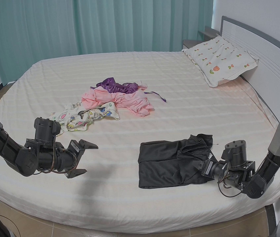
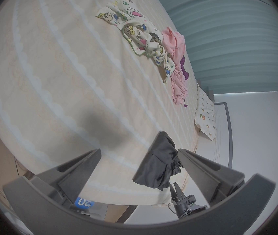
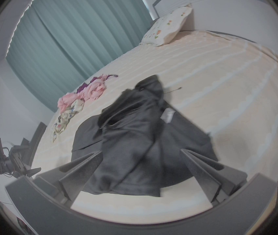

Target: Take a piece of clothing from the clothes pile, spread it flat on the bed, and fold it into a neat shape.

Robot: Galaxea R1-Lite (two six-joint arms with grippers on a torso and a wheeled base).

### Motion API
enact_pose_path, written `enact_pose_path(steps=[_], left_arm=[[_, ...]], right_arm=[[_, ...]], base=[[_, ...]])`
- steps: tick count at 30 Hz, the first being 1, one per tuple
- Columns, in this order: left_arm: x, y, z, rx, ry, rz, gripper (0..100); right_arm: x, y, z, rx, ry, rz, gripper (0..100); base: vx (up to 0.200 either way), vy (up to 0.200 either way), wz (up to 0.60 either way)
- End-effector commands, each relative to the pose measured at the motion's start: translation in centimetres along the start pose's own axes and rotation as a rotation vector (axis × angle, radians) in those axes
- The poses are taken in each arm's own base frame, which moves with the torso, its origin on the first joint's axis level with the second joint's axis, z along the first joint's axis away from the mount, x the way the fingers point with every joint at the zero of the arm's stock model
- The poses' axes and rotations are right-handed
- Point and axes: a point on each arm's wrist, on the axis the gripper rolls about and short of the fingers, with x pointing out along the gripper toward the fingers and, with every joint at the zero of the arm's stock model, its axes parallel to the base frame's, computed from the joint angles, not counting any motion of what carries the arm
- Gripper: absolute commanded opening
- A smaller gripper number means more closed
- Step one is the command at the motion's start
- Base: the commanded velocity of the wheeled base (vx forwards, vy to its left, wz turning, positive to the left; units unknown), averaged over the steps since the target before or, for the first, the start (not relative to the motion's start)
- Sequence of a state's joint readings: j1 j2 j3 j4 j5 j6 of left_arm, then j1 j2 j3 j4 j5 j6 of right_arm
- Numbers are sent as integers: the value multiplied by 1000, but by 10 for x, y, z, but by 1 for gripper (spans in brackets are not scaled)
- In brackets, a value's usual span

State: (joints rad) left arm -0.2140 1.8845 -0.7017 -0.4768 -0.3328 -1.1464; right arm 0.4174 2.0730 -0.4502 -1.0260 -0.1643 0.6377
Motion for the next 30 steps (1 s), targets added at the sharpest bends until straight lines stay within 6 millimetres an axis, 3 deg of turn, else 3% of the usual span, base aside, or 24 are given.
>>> enact_pose_path(steps=[1,6,15,16,21,30], left_arm=[[3,4,-1,-4,3,11,100],[3,7,-2,-3,5,17,100],[3,7,-3,-3,5,18,100],[3,7,-3,-4,5,18,100],[4,7,-3,-4,7,20,100],[5,8,-3,-5,7,23,100]], right_arm=[[0,58,8,-63,-42,59,100],[15,75,18,-50,-74,40,100],[37,75,14,-2,-62,20,100],[41,75,13,0,-57,14,0],[51,62,20,14,-40,-50,0],[34,52,29,30,-34,-106,0]], base=[[0,0,0],[0,0,0],[0,0,0],[0,0,0],[0,0,0],[0,0,0]])
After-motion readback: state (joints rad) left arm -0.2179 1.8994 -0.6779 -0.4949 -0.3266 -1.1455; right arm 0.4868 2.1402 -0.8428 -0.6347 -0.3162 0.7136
